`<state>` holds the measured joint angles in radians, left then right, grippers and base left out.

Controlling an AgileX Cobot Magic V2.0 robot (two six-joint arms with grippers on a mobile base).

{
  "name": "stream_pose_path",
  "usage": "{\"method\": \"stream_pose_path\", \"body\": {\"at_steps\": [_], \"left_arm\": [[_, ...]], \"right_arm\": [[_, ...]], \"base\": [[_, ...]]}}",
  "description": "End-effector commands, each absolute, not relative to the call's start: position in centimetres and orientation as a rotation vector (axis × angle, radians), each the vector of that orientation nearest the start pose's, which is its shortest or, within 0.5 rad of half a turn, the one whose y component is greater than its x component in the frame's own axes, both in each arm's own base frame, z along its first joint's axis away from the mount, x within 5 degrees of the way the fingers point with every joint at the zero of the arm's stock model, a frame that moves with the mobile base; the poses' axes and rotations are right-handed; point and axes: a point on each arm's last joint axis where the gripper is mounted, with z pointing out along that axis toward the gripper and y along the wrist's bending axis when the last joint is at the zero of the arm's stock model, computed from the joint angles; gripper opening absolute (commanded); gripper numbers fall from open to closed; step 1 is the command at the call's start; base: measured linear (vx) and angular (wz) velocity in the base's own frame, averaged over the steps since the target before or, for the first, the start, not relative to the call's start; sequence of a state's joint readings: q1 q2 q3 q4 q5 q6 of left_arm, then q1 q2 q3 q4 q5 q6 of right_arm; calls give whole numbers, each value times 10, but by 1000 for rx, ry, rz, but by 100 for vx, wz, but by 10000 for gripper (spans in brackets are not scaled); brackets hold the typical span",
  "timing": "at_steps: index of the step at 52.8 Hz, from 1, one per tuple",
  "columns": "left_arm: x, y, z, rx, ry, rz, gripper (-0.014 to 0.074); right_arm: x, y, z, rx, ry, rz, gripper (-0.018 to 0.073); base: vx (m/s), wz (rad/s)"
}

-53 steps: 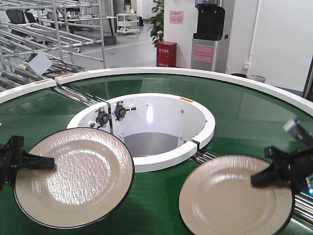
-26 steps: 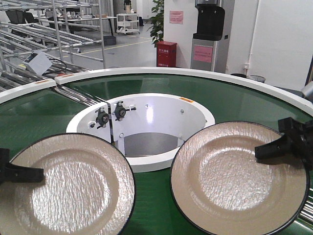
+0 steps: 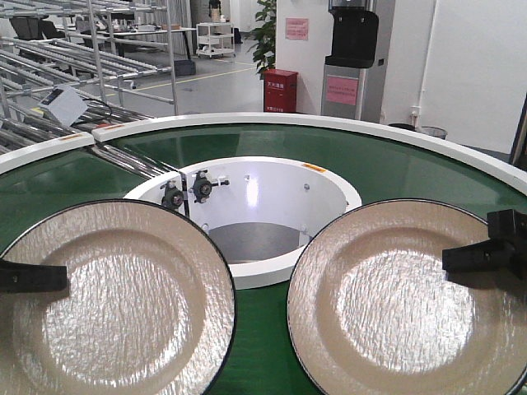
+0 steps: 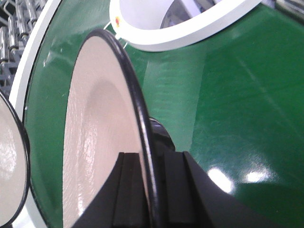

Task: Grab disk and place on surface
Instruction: 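Lift both plates upright off the conveyor toward the robot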

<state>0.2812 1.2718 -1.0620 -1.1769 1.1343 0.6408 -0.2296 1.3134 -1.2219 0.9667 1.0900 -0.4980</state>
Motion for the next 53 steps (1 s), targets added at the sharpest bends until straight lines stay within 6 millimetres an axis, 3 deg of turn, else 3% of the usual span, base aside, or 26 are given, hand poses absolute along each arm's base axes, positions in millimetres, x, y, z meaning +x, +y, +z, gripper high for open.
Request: {"method": "stream_pose_path", "body": {"at_steps": [1, 53], "left_arm": [[247, -12, 387, -46, 2002, -1180, -8], [247, -13, 388, -38, 2003, -1181, -8]], "right_arm": [[261, 9, 409, 24, 2082, 948, -9], [261, 9, 408, 18, 2086, 950, -9]], "base": [[0, 0], [0, 0]]}}
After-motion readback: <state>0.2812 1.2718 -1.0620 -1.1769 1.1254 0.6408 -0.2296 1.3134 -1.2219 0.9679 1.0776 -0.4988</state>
